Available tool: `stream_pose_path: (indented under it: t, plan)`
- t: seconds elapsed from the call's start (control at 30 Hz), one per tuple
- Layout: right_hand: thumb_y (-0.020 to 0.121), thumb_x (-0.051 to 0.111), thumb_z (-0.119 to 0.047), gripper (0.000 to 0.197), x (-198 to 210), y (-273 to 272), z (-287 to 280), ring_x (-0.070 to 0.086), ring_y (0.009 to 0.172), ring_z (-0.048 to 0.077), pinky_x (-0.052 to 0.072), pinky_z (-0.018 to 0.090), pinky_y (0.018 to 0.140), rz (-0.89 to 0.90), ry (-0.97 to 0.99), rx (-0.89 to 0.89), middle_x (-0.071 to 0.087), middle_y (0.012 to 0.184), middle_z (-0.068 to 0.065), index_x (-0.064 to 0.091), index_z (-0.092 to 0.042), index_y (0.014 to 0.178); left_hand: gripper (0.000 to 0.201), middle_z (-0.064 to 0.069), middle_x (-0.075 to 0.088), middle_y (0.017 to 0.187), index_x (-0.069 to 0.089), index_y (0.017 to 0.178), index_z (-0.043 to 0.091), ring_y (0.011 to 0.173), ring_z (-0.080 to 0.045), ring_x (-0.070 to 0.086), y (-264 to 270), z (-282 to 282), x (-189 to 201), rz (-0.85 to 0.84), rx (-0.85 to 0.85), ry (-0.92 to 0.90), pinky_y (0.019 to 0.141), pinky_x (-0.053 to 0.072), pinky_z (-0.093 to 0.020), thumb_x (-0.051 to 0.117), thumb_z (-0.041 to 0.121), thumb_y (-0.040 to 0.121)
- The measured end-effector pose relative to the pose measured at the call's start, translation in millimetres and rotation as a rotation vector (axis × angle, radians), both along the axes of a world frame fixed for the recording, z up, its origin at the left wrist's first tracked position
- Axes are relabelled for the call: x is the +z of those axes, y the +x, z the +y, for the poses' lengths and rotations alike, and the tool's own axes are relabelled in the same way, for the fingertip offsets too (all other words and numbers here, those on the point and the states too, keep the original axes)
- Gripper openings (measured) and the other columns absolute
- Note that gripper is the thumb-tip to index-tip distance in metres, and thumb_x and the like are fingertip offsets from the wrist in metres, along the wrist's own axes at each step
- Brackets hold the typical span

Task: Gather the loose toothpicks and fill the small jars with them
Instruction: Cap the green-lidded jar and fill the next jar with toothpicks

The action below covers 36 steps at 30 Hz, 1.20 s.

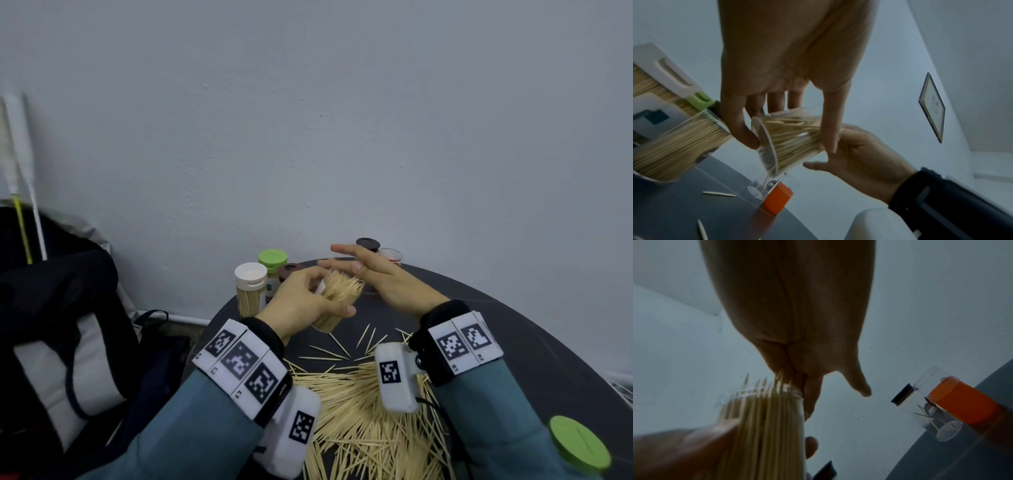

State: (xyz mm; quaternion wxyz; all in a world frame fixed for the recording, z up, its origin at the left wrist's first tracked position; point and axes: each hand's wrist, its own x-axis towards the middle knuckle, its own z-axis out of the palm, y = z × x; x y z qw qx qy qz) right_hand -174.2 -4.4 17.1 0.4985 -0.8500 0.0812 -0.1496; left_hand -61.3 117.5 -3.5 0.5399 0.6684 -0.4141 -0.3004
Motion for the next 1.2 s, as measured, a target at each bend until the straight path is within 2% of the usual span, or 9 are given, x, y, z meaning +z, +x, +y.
stream_pose_path:
  t: [0.1,0.23,0.3,0.47,0.63,0.77,0.93,1.1,1.2]
  plan:
    - [0.101,0.026,-0.027,0.039,-1,3,4,0.048,0.119,-0.005,0.042,0.018,0.099,0.066,0.022,-0.019,0.046,0.14,-0.007,0.038,-0.022,0.138,0.044,-0.001,0.065,0.097,0.06,0.106,0.013,0.099,-0.018,0.059,1,-1,0,0.007,0.014,-0.013,0.086,0.049,-0.031,0.082,0.009,0.067]
    - [0.087,0.025,-0.064,0.058,-3,7,2,0.031,0.135,0.001,0.021,0.037,0.117,0.103,0.052,-0.092,0.037,0.147,-0.014,0.04,-0.038,0.136,0.045,-0.002,0.067,0.101,0.061,0.107,0.011,0.101,-0.019,0.06,2,-1,0,0.011,0.033,-0.035,0.093,0.049,-0.038,0.082,0.009,0.067]
    - [0.094,0.025,-0.055,0.051,-1,5,2,0.029,0.132,-0.002,0.019,0.032,0.116,0.093,0.044,-0.125,0.035,0.146,-0.017,0.037,-0.035,0.14,0.05,-0.004,0.067,0.103,0.062,0.112,0.011,0.101,-0.02,0.061,5,-1,-1,0.009,0.063,-0.057,0.092,0.05,-0.037,0.083,0.01,0.067]
    - [0.095,0.049,-0.015,0.027,5,5,-1,0.054,0.109,0.006,0.043,0.016,0.09,-0.106,-0.048,-0.194,0.06,0.119,-0.002,0.055,-0.019,0.121,0.054,-0.007,0.067,0.105,0.061,0.114,0.009,0.1,-0.021,0.062,9,-3,-3,-0.004,0.149,-0.079,0.092,0.051,-0.039,0.084,0.015,0.065]
    - [0.088,0.062,-0.016,0.017,6,4,-4,0.062,0.09,0.01,0.046,0.016,0.075,-0.082,-0.121,-0.196,0.069,0.1,0.007,0.066,-0.014,0.104,0.057,-0.005,0.065,0.104,0.059,0.116,0.007,0.095,-0.018,0.059,12,-3,-2,-0.041,0.171,-0.085,0.084,0.049,-0.031,0.084,0.016,0.066]
    - [0.084,0.067,-0.015,0.009,17,-2,-1,0.061,0.073,0.002,0.045,0.014,0.07,-0.05,-0.221,-0.196,0.069,0.08,-0.002,0.072,-0.013,0.091,0.062,-0.008,0.063,0.108,0.057,0.117,0.007,0.098,-0.021,0.058,10,-3,-4,-0.093,0.172,-0.072,0.08,0.049,-0.031,0.086,0.019,0.063]
    - [0.082,0.07,-0.012,0.005,27,-8,9,0.069,0.072,0.013,0.054,0.018,0.068,-0.038,-0.227,-0.236,0.072,0.08,0.009,0.072,-0.011,0.086,0.05,-0.001,0.061,0.098,0.058,0.108,0.012,0.082,-0.008,0.054,5,-3,-4,-0.164,0.099,-0.064,0.058,0.04,-0.01,0.084,0.013,0.065]
    - [0.079,0.073,-0.011,0.005,27,-15,18,0.06,0.052,-0.005,0.047,0.008,0.056,0.049,-0.372,-0.34,0.066,0.065,-0.004,0.072,-0.007,0.081,0.053,-0.001,0.065,0.103,0.061,0.108,0.014,0.097,-0.016,0.058,-8,0,-2,-0.222,0.018,-0.033,0.081,0.046,-0.028,0.086,0.017,0.062]
    - [0.078,0.073,-0.009,0.006,29,-26,24,0.058,0.049,-0.008,0.043,0.005,0.053,0.118,-0.361,-0.329,0.063,0.06,-0.007,0.071,-0.005,0.082,0.051,-0.001,0.065,0.103,0.062,0.105,0.016,0.098,-0.018,0.06,-12,4,-1,-0.242,-0.024,-0.026,0.081,0.048,-0.031,0.087,0.016,0.06]
